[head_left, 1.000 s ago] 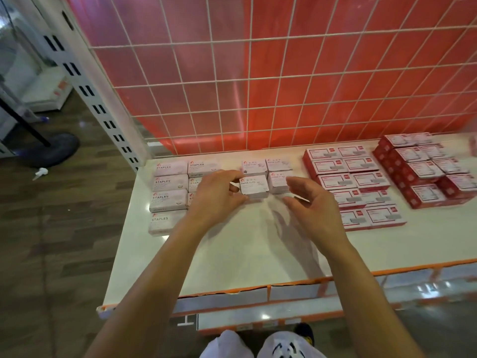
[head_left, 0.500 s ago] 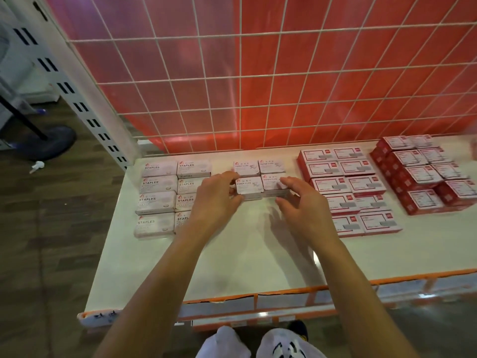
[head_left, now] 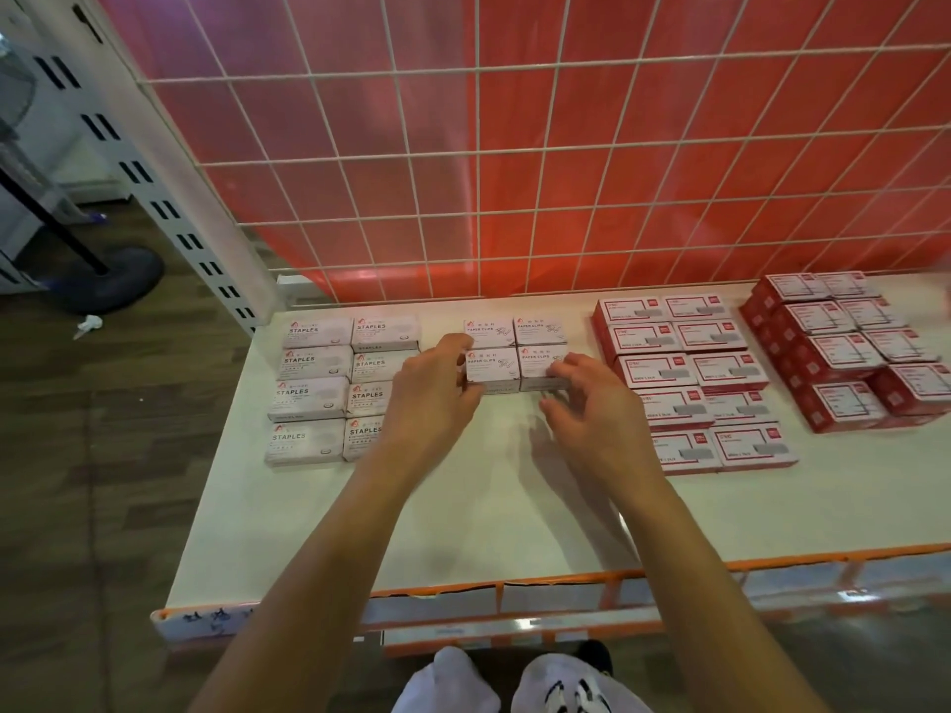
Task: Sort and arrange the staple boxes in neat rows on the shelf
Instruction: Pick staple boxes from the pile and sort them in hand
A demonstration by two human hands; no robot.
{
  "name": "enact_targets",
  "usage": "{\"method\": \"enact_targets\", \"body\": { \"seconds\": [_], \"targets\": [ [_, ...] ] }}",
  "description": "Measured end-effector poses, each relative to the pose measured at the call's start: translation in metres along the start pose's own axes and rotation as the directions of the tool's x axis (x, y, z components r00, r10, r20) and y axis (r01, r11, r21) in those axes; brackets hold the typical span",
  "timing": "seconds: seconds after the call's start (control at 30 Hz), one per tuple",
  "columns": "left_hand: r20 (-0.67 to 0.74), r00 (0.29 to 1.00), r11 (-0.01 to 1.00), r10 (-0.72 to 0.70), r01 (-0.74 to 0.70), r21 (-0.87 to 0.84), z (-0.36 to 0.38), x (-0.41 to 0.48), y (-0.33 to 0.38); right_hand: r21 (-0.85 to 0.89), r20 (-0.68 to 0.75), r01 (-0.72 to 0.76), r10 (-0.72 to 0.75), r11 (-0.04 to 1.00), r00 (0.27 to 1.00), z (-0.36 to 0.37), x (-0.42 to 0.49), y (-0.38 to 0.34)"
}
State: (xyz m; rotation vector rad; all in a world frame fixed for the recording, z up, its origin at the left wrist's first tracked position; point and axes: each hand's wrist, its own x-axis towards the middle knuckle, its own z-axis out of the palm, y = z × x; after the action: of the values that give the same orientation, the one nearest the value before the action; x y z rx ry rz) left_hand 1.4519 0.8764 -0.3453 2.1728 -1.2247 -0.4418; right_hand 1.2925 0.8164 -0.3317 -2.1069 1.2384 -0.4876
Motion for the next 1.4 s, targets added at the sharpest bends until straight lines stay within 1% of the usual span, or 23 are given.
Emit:
{"method": "enact_targets", "body": {
  "seconds": [0.1,0.2,0.3,0.4,0.43,0.7,0.8,0.93,1.03,1.13,1.3,1.4],
  "targets": [
    [-0.014,1.000,0.999,0.016,-0.016,0.047,0.001,-0.003,0.004,-0.006,0.010,0.007,-0.007,1.000,1.000,0.001,-0.001,0.001],
    [-0.052,0.998,0.986,0.042,-0.033,0.161,0.003,-0.007,0.009,-0.029,0.015,0.041,-0.041,0.999,0.999,0.000,-0.002,0.002],
    [-0.117,0.992,0.967,0.049,-0.018,0.255,0.006,-0.014,0.020,-0.054,0.032,0.061,-0.059,0.997,0.998,-0.005,-0.003,0.007],
    [-0.222,0.961,0.953,0.163,-0.095,0.286,0.016,-0.024,0.036,-0.094,0.045,0.108,-0.104,0.990,0.994,-0.012,-0.002,0.016],
    [-0.238,0.954,0.951,0.181,-0.108,0.289,0.021,-0.027,0.042,-0.106,0.047,0.126,-0.121,0.986,0.992,-0.016,-0.003,0.020],
    [-0.155,0.971,0.932,0.184,-0.122,0.341,0.059,-0.049,0.099,-0.179,0.050,0.213,-0.207,0.960,0.977,-0.052,-0.012,0.055],
    [-0.140,0.969,0.926,0.203,-0.143,0.350,0.071,-0.052,0.118,-0.193,0.035,0.206,-0.203,0.959,0.979,-0.067,-0.016,0.066],
    [-0.086,0.955,0.892,0.282,-0.229,0.390,0.084,-0.054,0.135,-0.188,-0.019,0.160,-0.167,0.969,0.986,-0.082,-0.025,0.080],
    [-0.049,0.934,0.859,0.354,-0.303,0.413,0.090,-0.049,0.147,-0.184,-0.089,0.132,-0.150,0.974,0.985,-0.093,-0.030,0.092],
    [0.017,0.910,0.823,0.415,-0.384,0.418,0.101,-0.044,0.164,-0.199,-0.147,0.053,-0.083,0.978,0.986,-0.108,-0.037,0.105],
    [0.104,0.854,0.768,0.510,-0.506,0.393,0.124,-0.042,0.200,-0.197,-0.266,-0.039,-0.015,0.980,0.964,-0.131,-0.047,0.139],
    [0.140,0.819,0.720,0.556,-0.559,0.411,0.138,-0.039,0.221,-0.150,-0.330,-0.092,0.038,0.984,0.943,-0.148,-0.049,0.159]
  ]
}}
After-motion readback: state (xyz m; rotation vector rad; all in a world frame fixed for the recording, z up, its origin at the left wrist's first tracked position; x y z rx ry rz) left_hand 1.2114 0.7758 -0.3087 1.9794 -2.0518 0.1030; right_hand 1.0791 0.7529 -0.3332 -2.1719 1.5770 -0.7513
